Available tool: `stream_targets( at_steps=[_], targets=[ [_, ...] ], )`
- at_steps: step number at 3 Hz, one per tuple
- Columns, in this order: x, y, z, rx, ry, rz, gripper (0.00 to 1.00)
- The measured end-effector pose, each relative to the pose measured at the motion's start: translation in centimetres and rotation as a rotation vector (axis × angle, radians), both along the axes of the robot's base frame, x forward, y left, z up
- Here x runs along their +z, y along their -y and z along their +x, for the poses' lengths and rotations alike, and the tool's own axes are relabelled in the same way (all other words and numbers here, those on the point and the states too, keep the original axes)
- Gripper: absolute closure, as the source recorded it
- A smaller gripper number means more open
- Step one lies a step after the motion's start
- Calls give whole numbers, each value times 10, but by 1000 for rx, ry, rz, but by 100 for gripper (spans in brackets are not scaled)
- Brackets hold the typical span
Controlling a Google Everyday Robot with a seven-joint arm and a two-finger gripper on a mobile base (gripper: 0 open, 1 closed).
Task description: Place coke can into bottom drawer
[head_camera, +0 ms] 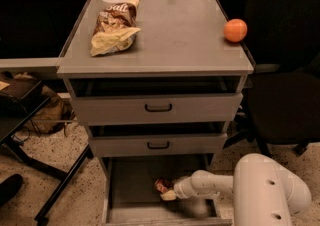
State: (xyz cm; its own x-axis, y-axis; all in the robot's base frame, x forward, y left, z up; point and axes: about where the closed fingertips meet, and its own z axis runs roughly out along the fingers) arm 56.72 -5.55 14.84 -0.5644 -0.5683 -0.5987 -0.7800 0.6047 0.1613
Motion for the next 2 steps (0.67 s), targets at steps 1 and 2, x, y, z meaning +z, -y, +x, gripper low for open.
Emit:
stream_targets(
  at_steps=[1,2],
  targets=[
    [-15,-1,0,2,-12,-15,100],
    [-37,-4,-4,9,-55,-18,100]
  ],
)
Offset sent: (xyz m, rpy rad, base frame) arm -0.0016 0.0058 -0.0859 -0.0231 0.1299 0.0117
